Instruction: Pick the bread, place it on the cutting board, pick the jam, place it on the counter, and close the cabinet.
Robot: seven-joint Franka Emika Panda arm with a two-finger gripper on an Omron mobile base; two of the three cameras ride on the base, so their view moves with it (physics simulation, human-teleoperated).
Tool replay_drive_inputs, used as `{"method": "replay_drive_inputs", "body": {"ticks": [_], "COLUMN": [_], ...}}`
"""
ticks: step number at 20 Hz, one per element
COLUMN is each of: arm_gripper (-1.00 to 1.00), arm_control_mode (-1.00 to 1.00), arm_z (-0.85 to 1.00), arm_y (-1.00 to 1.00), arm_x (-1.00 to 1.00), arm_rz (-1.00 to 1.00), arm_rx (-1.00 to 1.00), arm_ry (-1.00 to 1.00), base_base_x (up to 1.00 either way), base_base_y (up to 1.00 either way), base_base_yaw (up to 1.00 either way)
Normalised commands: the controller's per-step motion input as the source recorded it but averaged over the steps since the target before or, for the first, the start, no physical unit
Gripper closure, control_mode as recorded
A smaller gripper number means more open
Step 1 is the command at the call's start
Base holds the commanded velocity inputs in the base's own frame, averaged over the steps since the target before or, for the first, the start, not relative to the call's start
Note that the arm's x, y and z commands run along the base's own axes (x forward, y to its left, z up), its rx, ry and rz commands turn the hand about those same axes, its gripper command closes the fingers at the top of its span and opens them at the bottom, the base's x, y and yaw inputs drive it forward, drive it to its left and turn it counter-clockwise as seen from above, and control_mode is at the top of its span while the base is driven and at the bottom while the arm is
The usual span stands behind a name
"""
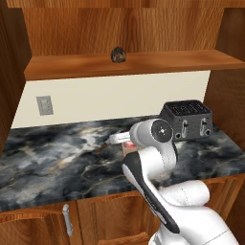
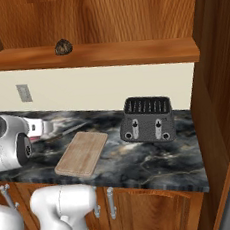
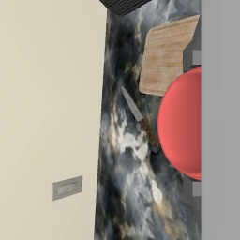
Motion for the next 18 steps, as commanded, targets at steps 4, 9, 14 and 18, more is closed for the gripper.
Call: {"method": "replay_drive_inputs", "body": {"ticks": [4, 9, 14, 18], "arm_gripper": [1.00, 1.00, 1.00, 1.00], "arm_control_mode": [-1.00, -1.00, -1.00, -1.00], "arm_z": [-0.33, -0.31, -0.31, -0.24], "arm_y": [0.25, 0.22, 0.22, 0.21], "arm_x": [0.04, 0.08, 0.10, 0.10], "arm_rz": [0.00, 0.00, 0.00, 0.00], "arm_rx": [0.00, 0.00, 0.00, 0.00], "arm_ry": [0.00, 0.00, 0.00, 0.00], "base_base_x": [0.00, 0.00, 0.00, 0.00], "base_base_y": [0.00, 0.00, 0.00, 0.00], "base_base_yaw": [0.00, 0.00, 0.00, 0.00]}}
